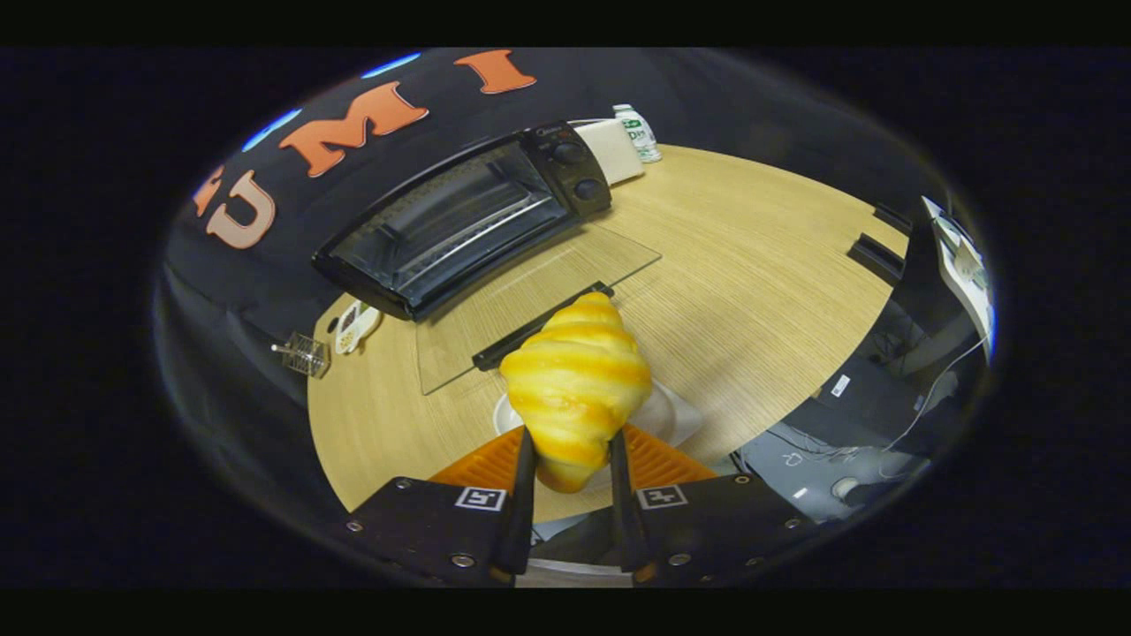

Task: Open the toaster oven, put the food inside, and close the toaster oven door.

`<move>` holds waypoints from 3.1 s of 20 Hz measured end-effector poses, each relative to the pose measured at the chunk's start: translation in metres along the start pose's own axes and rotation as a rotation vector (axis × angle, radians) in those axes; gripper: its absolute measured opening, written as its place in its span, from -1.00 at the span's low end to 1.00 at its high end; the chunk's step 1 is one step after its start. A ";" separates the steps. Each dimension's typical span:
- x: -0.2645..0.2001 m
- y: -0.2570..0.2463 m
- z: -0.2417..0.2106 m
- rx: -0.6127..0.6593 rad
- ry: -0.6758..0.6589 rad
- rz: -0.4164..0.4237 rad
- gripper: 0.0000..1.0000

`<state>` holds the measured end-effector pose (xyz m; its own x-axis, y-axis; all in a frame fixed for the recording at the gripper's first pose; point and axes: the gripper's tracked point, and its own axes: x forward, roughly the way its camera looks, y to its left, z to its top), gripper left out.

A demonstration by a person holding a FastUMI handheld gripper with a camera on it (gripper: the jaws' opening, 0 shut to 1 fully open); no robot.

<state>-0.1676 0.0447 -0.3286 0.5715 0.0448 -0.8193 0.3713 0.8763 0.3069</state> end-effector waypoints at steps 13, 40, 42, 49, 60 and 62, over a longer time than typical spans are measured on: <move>0.028 0.092 0.105 0.174 -0.121 0.398 -0.22; 0.153 0.179 0.193 0.431 -0.113 0.541 -0.13; 0.158 0.176 0.187 0.416 -0.104 0.515 -0.01; 0.160 0.179 0.188 0.393 -0.116 0.515 0.31; 0.135 0.170 0.172 0.349 -0.176 0.534 0.81; 0.125 0.162 0.164 0.317 -0.181 0.526 0.95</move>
<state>0.0838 0.1137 -0.3018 0.8404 0.3244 -0.4343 0.1903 0.5736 0.7967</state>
